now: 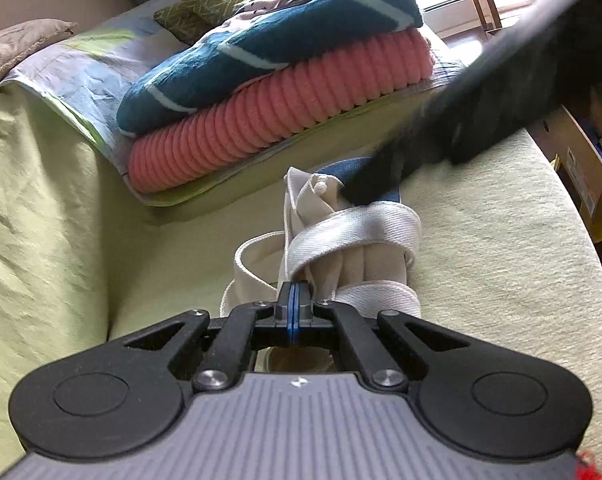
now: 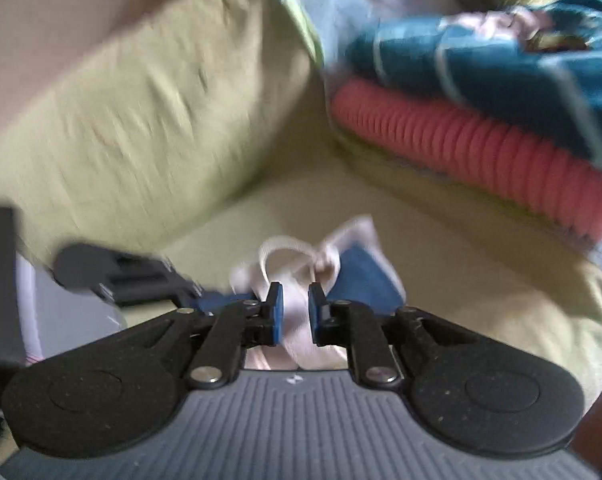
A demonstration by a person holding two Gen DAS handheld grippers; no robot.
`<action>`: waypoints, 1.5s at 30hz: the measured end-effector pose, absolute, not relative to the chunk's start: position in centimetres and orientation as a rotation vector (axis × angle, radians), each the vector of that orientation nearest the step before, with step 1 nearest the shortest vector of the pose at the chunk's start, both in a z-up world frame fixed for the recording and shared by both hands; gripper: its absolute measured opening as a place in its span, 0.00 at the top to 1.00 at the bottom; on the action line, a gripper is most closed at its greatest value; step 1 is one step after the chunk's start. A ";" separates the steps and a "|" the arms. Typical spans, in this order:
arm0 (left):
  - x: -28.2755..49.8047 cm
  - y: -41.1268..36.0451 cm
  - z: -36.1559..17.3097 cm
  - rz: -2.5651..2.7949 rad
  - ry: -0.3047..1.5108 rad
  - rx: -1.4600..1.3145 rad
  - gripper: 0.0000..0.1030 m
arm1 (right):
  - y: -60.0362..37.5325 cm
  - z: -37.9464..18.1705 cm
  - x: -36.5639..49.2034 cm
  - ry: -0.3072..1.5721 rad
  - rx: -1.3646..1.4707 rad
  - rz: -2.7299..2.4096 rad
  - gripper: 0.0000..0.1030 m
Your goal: Fold shopping bag
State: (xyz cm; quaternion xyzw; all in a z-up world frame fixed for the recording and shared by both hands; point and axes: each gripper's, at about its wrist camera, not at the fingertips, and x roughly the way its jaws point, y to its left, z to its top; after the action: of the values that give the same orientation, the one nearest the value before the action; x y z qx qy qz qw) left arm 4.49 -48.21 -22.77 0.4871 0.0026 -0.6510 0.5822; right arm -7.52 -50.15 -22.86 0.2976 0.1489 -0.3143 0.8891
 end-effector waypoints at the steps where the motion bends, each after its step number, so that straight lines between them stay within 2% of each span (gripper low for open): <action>1: 4.5 -48.2 -22.8 -1.525 0.005 1.139 1.00 | -50.2 -23.3 -7.1 0.332 0.599 -0.654 0.92; 4: 4.7 -47.8 -22.3 -1.528 0.003 1.124 1.00 | -50.5 -23.9 -6.5 0.379 0.576 -0.644 0.92; 5: 4.9 -47.4 -21.8 -1.526 0.004 1.109 0.94 | -50.6 -23.9 -6.4 0.390 0.570 -0.633 0.92; 7: 5.2 -46.4 -21.0 -1.513 -0.008 1.089 0.74 | -50.9 -23.8 -6.4 0.409 0.559 -0.612 0.93; 9: 5.2 -45.0 -20.5 -1.498 -0.045 1.110 0.68 | -51.0 -23.9 -6.3 0.419 0.547 -0.600 0.93; 11: 5.6 -44.2 -20.0 -1.491 -0.041 1.105 0.67 | -51.0 -24.0 -6.1 0.426 0.539 -0.596 0.93; 15: 8.7 -45.5 -18.8 -1.515 0.184 0.942 0.63 | -50.7 -24.0 -6.1 0.424 0.522 -0.597 0.93; 16: 9.4 -45.9 -18.4 -1.519 0.239 0.900 0.58 | -50.8 -24.0 -6.1 0.423 0.521 -0.601 0.93; 21: 13.5 -47.5 -17.2 -1.517 0.528 0.671 0.50 | -50.6 -24.0 -6.2 0.421 0.498 -0.602 0.93; 27: 20.3 -50.5 -20.6 -1.492 1.035 0.290 0.43 | -50.8 -24.0 -6.3 0.418 0.498 -0.590 0.93; 31: 21.0 -52.4 -22.3 -1.476 1.101 0.303 0.32 | -50.8 -24.0 -6.2 0.415 0.496 -0.590 0.93; 36: 20.9 -53.4 -23.6 -1.524 1.114 0.254 0.31 | -50.8 -24.1 -6.3 0.410 0.493 -0.588 0.93; 39: 20.7 -54.0 -24.1 -1.587 1.091 0.224 0.33 | -50.7 -24.1 -6.2 0.413 0.485 -0.593 0.93; 40: 20.5 -54.1 -24.0 -1.626 1.072 0.221 0.41 | -50.6 -24.1 -6.1 0.415 0.484 -0.594 0.93; 42: 19.9 -53.9 -23.5 -1.731 1.018 0.240 0.49 | -50.8 -24.0 -6.2 0.423 0.498 -0.592 0.93; 45: 19.1 -52.6 -22.4 -1.876 0.905 0.348 0.49 | -51.1 -24.0 -6.3 0.429 0.518 -0.582 0.93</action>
State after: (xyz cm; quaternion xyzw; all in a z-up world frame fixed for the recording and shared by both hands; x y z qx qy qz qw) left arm 19.06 -52.65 -22.38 0.1434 0.3732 -0.7731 0.4924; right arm -6.26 -51.11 -24.02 0.2505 0.2073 -0.2814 0.9028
